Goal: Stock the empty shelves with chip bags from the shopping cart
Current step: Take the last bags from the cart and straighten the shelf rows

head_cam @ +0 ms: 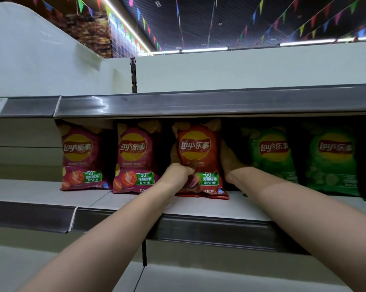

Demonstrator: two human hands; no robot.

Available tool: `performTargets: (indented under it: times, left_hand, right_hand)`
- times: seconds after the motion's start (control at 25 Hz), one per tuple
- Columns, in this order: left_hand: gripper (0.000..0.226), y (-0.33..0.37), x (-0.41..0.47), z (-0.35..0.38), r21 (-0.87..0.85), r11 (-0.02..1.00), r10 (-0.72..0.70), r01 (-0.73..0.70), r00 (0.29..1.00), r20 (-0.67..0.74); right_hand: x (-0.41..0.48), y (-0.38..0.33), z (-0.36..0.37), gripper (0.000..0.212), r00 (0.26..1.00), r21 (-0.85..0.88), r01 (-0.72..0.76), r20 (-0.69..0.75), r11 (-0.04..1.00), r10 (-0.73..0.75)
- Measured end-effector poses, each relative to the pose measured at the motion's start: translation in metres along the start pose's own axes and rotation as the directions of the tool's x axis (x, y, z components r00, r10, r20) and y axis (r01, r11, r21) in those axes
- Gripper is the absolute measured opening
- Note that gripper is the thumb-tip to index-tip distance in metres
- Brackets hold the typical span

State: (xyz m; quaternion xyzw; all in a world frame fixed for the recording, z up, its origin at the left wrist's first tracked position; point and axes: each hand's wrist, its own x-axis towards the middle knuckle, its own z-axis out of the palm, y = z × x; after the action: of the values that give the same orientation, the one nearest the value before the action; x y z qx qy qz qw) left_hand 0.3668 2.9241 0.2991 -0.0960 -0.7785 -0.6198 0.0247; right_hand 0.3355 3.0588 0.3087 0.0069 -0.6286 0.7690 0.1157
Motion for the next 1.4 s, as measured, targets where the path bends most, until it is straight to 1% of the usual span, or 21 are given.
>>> performTargets:
  times: [0.08, 0.12, 0.16, 0.2, 0.24, 0.28, 0.32, 0.36, 0.48, 0.6, 0.68, 0.72, 0.8, 0.88, 0.92, 0.96, 1.0, 1.08, 1.16, 1.24, 1.4]
  left_hand:
    - [0.046, 0.001, 0.000, -0.001, 0.005, 1.000, 0.000, 0.000, 1.000, -0.020]
    - [0.051, 0.000, 0.000, -0.001, -0.010, 1.000, 0.016, -0.016, 0.999, -0.031]
    - [0.055, 0.001, 0.001, -0.001, -0.036, 0.999, 0.033, -0.035, 0.999, -0.038]
    - [0.057, 0.000, 0.001, -0.002, -0.055, 0.998, 0.042, -0.044, 0.998, -0.047]
    - [0.056, 0.001, 0.001, -0.002, -0.061, 0.997, 0.040, -0.043, 0.998, -0.054]
    - [0.053, 0.001, 0.002, -0.002, -0.053, 0.998, 0.024, -0.027, 0.998, -0.057]
    - [0.048, 0.001, 0.003, -0.002, -0.041, 0.999, -0.002, 0.000, 0.999, -0.054]
    - [0.044, 0.002, 0.004, -0.001, -0.028, 0.999, -0.035, 0.033, 0.998, -0.053]
    - [0.043, 0.002, 0.004, 0.002, 0.009, 0.998, -0.056, 0.057, 0.997, -0.060]
    - [0.052, 0.001, 0.001, 0.000, -0.054, 0.998, 0.014, -0.019, 0.996, -0.092]
    - [0.054, 0.002, -0.004, -0.001, 0.027, 0.995, 0.098, -0.095, 0.984, -0.147]
    - [0.052, 0.002, -0.005, -0.002, 0.128, 0.983, 0.151, -0.128, 0.970, -0.190]
    - [0.049, 0.003, -0.014, 0.000, 0.290, 0.919, 0.338, -0.268, 0.914, -0.225]
    - [0.046, 0.006, -0.031, 0.005, 0.392, 0.812, 0.528, -0.432, 0.830, -0.180]
    - [0.046, 0.008, -0.037, 0.009, 0.446, 0.748, 0.600, -0.491, 0.788, -0.139]
    - [0.048, 0.009, -0.044, 0.015, 0.496, 0.689, 0.641, -0.528, 0.763, -0.078]
    - [0.049, 0.011, -0.048, 0.024, 0.530, 0.639, 0.658, -0.558, 0.753, 0.000]
    - [0.053, 0.016, -0.050, 0.048, 0.555, 0.618, 0.569, -0.557, 0.804, 0.173]
    - [0.056, 0.026, -0.045, 0.074, 0.567, 0.685, 0.397, -0.457, 0.887, 0.235]
    - [0.058, 0.033, -0.036, 0.097, 0.577, 0.734, 0.267, -0.358, 0.934, 0.239]
    - [0.062, 0.028, -0.015, 0.126, 0.554, 0.800, 0.120, -0.230, 0.966, 0.228]
  right_hand:
    - [-0.003, -0.001, 0.006, 0.067, 0.986, -0.153, 0.040, -0.154, 0.987, -0.063]
    - [-0.007, -0.003, 0.005, 0.067, 0.964, -0.298, 0.083, -0.218, 0.951, -0.153]
    - [-0.013, -0.003, 0.003, 0.064, 0.935, -0.462, 0.140, -0.230, 0.876, -0.271]
    - [-0.025, -0.006, 0.002, 0.059, 0.924, -0.652, 0.181, -0.143, 0.736, -0.355]
    - [-0.035, -0.005, 0.003, 0.052, 0.943, -0.810, 0.186, -0.011, 0.556, -0.331]
    - [-0.041, -0.003, 0.004, 0.045, 0.971, -0.896, 0.157, 0.062, 0.415, -0.232]
    - [-0.044, 0.000, 0.007, 0.042, 0.985, -0.918, 0.116, 0.057, 0.378, -0.164]
    - [-0.044, 0.001, 0.010, 0.046, 0.985, -0.906, 0.109, 0.043, 0.410, -0.167]
    - [-0.047, -0.002, 0.015, 0.076, 0.949, -0.827, 0.188, 0.014, 0.530, -0.314]
    - [-0.057, -0.005, 0.010, 0.071, 0.968, -0.811, 0.120, -0.032, 0.572, -0.250]
    - [-0.067, -0.009, 0.004, 0.064, 0.962, -0.800, 0.099, -0.074, 0.591, -0.262]
    - [-0.072, -0.013, 0.000, 0.061, 0.947, -0.823, 0.119, -0.075, 0.556, -0.313]
    - [-0.082, -0.022, -0.013, 0.052, 0.881, -0.898, 0.162, -0.055, 0.409, -0.470]
    - [-0.087, -0.031, -0.036, 0.050, 0.765, -0.951, 0.167, -0.041, 0.259, -0.643]
    - [-0.085, -0.035, -0.052, 0.055, 0.736, -0.972, 0.131, -0.038, 0.197, -0.676]
    - [-0.082, -0.038, -0.068, 0.064, 0.754, -0.986, 0.070, -0.047, 0.151, -0.655]
    - [-0.078, -0.039, -0.083, 0.075, 0.811, -0.991, 0.005, -0.075, 0.135, -0.580]
    - [-0.071, -0.036, -0.104, 0.100, 0.928, -0.987, -0.069, -0.116, 0.144, -0.354]
    - [-0.067, -0.030, -0.115, 0.115, 0.968, -0.993, -0.018, -0.047, 0.118, -0.245]
    - [-0.061, -0.027, -0.124, 0.117, 0.963, -0.998, 0.058, 0.046, 0.039, -0.265]
    - [-0.048, -0.026, -0.124, 0.107, 0.957, -0.997, 0.024, 0.042, -0.067, -0.288]
